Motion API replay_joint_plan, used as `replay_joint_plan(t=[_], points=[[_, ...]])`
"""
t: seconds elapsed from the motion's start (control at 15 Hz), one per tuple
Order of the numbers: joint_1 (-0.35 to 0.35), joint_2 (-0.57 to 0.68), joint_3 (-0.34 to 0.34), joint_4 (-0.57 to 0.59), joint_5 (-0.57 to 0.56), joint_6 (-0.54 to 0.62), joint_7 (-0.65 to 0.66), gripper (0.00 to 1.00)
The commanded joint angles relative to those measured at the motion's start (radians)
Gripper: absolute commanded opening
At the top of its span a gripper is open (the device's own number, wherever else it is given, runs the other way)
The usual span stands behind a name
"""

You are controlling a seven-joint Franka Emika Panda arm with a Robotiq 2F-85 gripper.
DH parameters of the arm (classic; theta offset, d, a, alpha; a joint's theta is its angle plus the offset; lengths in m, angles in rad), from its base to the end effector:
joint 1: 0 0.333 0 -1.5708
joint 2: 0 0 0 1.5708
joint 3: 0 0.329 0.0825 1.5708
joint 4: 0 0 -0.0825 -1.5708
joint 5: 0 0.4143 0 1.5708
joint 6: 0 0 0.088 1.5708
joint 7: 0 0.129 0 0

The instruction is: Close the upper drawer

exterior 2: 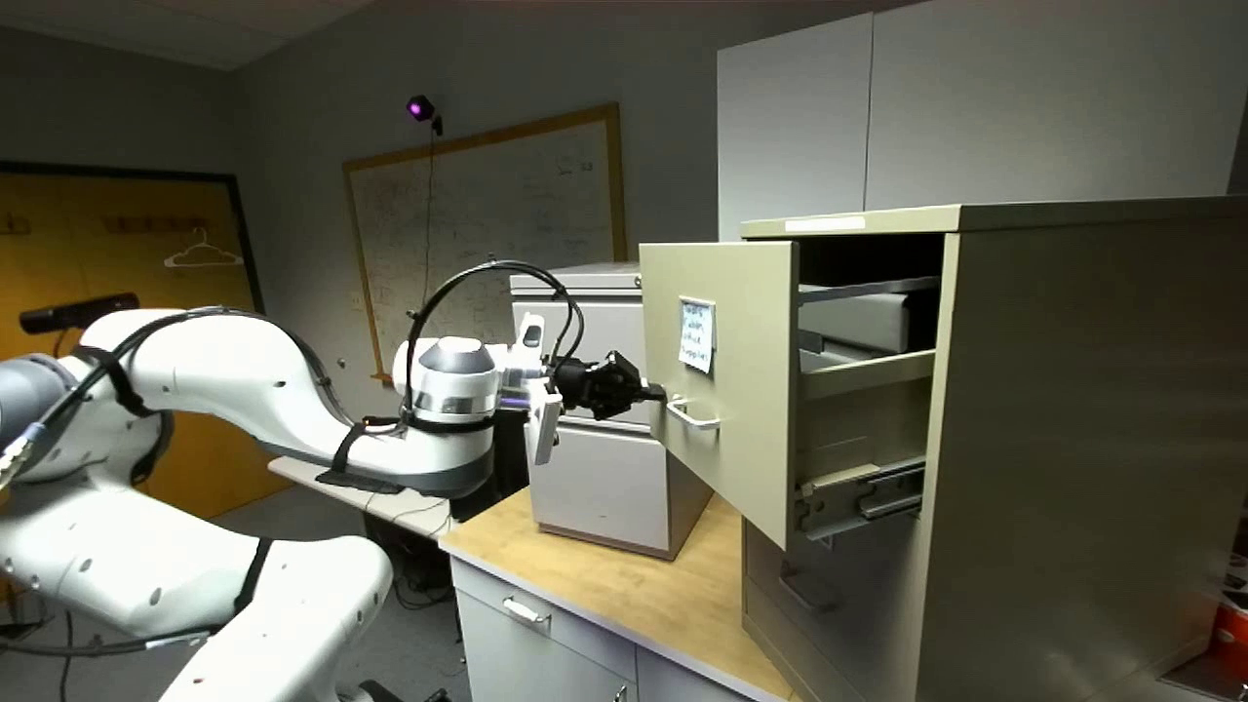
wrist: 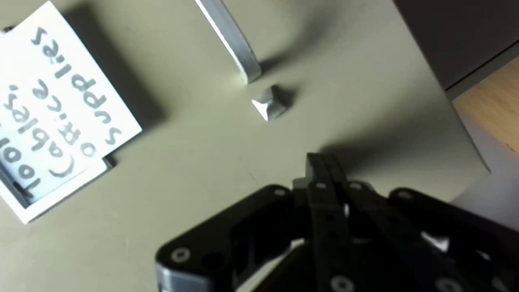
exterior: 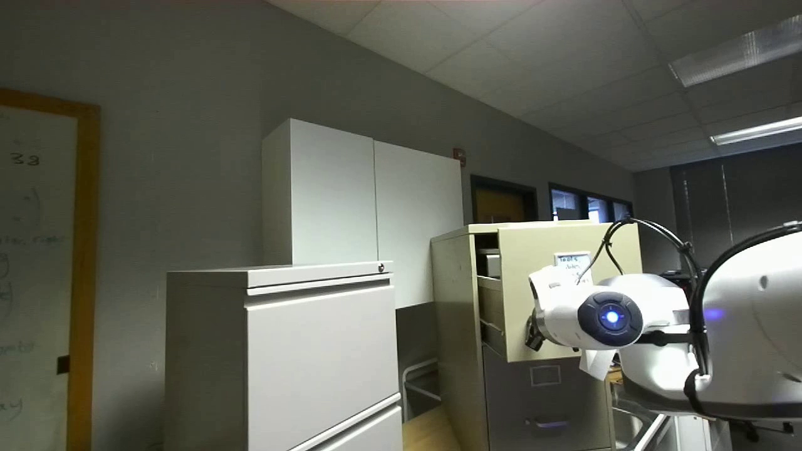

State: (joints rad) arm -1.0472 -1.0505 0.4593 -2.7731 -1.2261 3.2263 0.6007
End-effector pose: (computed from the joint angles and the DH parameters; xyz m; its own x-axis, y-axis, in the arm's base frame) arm 0.3503 -0.1004 0.5315 0.6764 0.5205 0.5212 -0.2688 -0.4844 0.8325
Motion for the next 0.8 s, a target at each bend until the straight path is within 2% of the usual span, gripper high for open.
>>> replay_joint_plan(t=[0.0,0.2,0.73], points=[[-0.168,0.026,0.113,0.068,0.022,0.036,0.06,0.0],[-0.257,0.079,0.184,0.115,0.068,0.058,0.063,0.0],[-0.425,0.303,0.328,0.288,0.157,0.03,0.024,0.0]])
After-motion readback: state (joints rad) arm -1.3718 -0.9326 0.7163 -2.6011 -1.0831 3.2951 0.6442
